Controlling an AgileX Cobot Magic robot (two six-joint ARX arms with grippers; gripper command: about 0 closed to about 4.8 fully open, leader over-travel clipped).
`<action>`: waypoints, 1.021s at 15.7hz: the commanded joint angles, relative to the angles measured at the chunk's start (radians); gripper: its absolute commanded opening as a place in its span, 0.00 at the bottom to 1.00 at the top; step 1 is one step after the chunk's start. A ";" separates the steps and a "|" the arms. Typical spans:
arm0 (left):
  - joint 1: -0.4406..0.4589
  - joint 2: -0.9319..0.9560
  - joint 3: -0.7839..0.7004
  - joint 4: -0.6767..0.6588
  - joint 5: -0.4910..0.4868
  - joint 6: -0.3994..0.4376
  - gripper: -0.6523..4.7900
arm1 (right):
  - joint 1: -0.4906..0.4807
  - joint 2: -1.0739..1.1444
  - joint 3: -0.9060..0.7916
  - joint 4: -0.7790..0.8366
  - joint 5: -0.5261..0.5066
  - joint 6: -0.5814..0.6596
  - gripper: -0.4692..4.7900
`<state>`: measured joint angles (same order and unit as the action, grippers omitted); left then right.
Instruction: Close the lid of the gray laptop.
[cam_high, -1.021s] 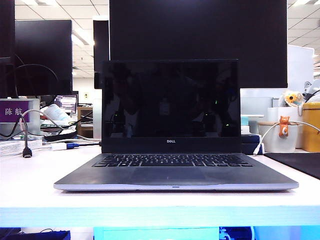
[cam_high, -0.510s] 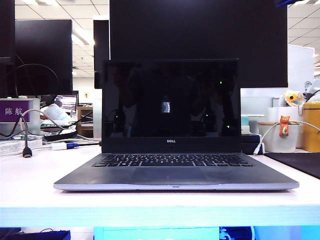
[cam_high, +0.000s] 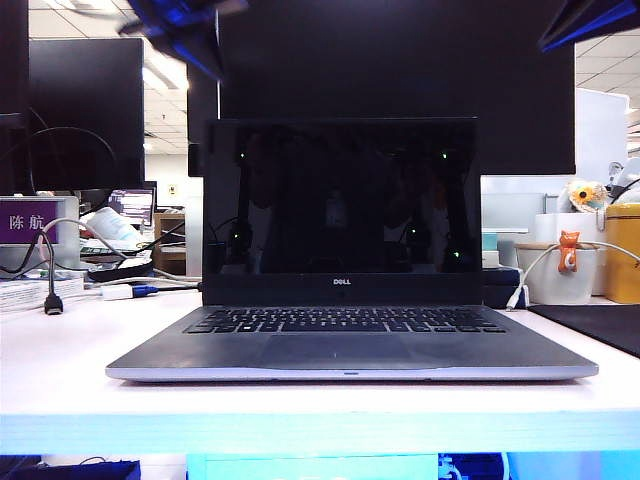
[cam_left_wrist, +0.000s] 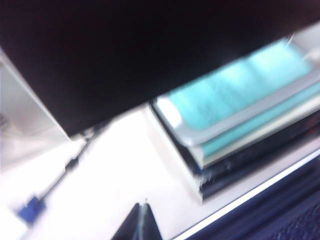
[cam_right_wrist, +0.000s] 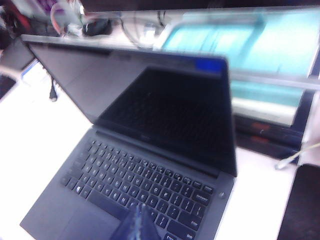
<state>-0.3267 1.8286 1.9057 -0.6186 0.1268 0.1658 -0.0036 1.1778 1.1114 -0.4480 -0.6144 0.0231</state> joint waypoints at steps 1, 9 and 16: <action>-0.039 0.060 0.098 -0.088 -0.053 0.000 0.11 | 0.001 0.056 0.066 -0.022 -0.031 -0.032 0.09; -0.044 0.201 0.300 -0.252 0.058 -0.019 0.11 | 0.005 0.156 0.212 -0.042 -0.286 -0.027 0.09; -0.045 0.256 0.299 -0.381 0.096 0.011 0.11 | 0.005 0.159 0.257 -0.049 -0.331 -0.015 0.09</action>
<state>-0.3683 2.0773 2.2089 -0.9012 0.2089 0.1539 0.0010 1.3388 1.3621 -0.5011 -0.9421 0.0067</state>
